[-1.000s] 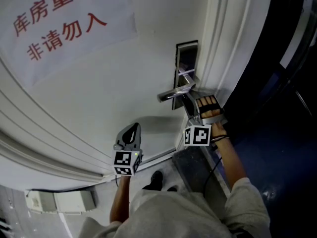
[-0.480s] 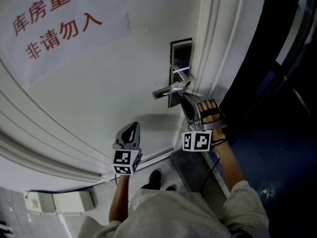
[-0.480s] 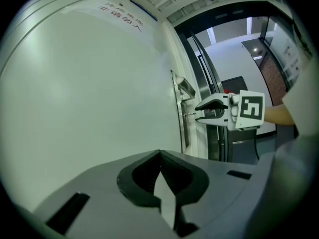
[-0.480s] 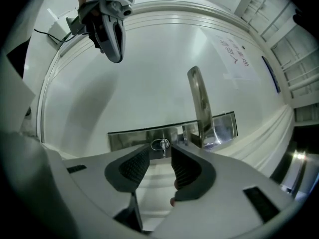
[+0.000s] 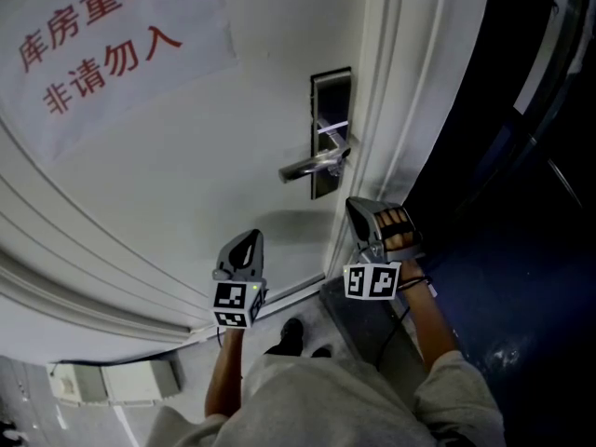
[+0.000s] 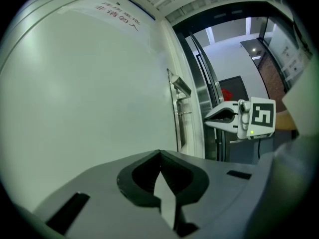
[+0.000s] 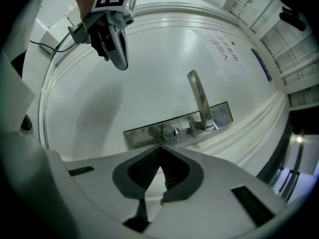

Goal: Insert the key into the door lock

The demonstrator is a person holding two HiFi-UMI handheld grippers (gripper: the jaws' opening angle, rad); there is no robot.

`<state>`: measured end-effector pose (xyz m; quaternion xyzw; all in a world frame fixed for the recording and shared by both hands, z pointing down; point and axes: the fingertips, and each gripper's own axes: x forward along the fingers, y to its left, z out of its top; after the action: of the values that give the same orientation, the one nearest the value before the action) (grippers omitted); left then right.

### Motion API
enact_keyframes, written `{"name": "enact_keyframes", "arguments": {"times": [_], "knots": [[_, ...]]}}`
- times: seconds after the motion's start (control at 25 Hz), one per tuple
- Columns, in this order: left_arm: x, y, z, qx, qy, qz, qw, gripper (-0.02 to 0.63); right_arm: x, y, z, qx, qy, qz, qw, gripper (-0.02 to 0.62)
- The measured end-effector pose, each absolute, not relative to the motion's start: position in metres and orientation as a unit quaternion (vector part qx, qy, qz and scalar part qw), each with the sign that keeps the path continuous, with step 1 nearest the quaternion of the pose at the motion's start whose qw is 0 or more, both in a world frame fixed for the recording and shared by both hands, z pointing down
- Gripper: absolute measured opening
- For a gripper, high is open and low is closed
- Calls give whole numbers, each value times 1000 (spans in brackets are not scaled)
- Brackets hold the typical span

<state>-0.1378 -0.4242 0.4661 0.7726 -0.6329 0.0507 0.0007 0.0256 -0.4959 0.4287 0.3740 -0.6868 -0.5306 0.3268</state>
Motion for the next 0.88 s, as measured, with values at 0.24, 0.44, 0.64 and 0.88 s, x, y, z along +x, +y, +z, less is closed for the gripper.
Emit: {"name": "enact_keyframes", "arguments": {"times": [0.24,0.44,0.64,0.88], "knots": [[-132,-426,466,777,-627,56,2,17,36,-486,428,394,-735,-465,297,23],[-123,-432,461,785,-618,50,-5,17,54,-481,428,427,-793,-357,250,23],[-109,-441,461,795,-605,51,-5,17,89,-484,432,476,-817,-253,204,23],[-95,-450,464,806,-590,50,-2,17,150,-481,446,545,-811,-141,159,22]]}}
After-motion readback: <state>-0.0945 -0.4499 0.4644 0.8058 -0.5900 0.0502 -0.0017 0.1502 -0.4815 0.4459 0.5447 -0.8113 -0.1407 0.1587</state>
